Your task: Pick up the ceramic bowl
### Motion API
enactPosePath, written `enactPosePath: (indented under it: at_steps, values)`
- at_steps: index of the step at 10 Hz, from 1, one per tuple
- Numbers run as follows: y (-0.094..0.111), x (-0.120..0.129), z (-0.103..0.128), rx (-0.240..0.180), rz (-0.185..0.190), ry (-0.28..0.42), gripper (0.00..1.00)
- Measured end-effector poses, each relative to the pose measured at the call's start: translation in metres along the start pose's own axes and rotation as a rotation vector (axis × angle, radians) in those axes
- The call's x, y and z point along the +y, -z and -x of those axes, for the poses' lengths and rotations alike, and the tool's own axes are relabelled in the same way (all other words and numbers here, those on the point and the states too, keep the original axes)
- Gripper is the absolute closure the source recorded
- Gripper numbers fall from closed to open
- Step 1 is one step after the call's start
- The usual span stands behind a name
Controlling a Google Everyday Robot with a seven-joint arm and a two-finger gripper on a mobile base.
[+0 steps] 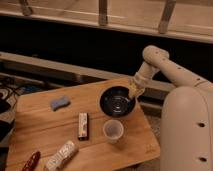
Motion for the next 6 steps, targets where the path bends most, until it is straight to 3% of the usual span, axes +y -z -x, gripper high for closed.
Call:
enactPosePath:
  at_steps: [6]
  values:
    - [0.0029, 0.0004, -0.0024, 0.006, 0.013, 0.005, 1.00]
